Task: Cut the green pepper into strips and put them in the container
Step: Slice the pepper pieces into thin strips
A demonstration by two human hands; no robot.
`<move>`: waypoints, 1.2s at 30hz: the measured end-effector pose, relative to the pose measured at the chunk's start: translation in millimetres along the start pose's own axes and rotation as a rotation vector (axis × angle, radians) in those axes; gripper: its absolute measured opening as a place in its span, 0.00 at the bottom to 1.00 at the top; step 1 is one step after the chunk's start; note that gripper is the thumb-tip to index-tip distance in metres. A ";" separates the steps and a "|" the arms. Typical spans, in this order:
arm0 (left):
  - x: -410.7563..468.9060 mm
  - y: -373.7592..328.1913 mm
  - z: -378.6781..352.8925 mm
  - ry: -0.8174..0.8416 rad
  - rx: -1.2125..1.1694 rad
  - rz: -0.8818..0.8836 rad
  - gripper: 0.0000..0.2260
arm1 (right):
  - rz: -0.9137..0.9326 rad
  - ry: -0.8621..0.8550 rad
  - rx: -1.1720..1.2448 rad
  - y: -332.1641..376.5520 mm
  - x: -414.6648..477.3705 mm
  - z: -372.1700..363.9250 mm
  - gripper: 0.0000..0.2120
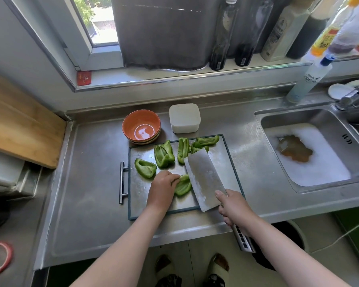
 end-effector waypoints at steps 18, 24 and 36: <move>-5.6 0.2 -3.4 -0.045 0.023 -0.037 0.05 | -0.032 0.066 -0.018 -3.6 -4.6 2.4 0.12; -3.0 -9.9 -5.2 -0.067 0.084 -0.174 0.04 | -0.071 0.086 -0.029 -10.3 -9.9 7.0 0.11; -8.3 -15.2 -8.4 -0.080 0.124 -0.256 0.06 | -0.091 0.099 -0.025 -1.5 -13.5 9.2 0.11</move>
Point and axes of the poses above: each hand's wrist, its own x-axis towards the middle knuckle, its own z-axis out of the back of the hand, y = z × x, the point moved 7 cm from there along x, towards the middle knuckle, and after that the axes turned 7 degrees about -z, right-handed, at the moved point
